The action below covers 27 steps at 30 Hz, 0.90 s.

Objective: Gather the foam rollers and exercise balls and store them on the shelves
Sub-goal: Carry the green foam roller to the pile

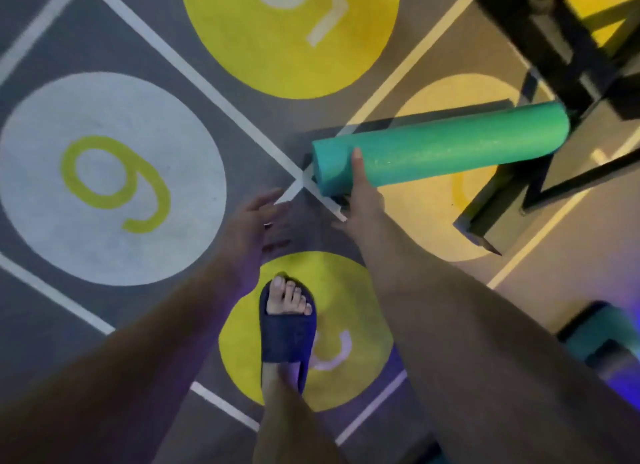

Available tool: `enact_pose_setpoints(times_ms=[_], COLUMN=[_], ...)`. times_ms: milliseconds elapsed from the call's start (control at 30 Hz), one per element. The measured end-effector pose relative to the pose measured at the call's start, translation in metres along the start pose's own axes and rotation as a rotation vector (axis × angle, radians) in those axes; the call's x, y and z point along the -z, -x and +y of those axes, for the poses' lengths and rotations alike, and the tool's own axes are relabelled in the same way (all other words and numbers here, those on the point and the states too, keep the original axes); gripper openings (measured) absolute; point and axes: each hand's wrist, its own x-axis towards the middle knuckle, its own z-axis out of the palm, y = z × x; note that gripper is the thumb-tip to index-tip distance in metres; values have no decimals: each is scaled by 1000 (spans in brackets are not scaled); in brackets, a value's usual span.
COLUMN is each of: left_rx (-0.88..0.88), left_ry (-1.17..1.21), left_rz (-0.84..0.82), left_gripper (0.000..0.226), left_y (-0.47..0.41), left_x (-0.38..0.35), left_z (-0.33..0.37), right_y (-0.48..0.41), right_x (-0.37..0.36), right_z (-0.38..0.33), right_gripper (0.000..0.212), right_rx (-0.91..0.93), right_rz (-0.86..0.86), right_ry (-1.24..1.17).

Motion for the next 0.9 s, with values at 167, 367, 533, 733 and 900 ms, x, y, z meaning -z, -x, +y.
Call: enact_pose_setpoints(times_ms=[167, 367, 533, 733, 900], left_rx=[-45, 1, 207, 30, -112], left_ry=[37, 90, 176, 620, 989], left_rz=[22, 192, 161, 224, 406], left_gripper=[34, 24, 53, 52, 58], left_y=[1, 130, 302, 495, 581], left_x=[30, 87, 165, 296, 446], left_z=[19, 67, 118, 170, 183], right_y=[22, 206, 443, 651, 792], right_x=[-36, -41, -57, -174, -309], right_z=[-9, -2, -31, -34, 40], right_gripper=[89, 45, 22, 58, 71], right_rx=[45, -68, -156, 219, 409], right_rz=[164, -20, -271, -670, -1003], right_ry=[-187, 78, 578, 1325, 1571])
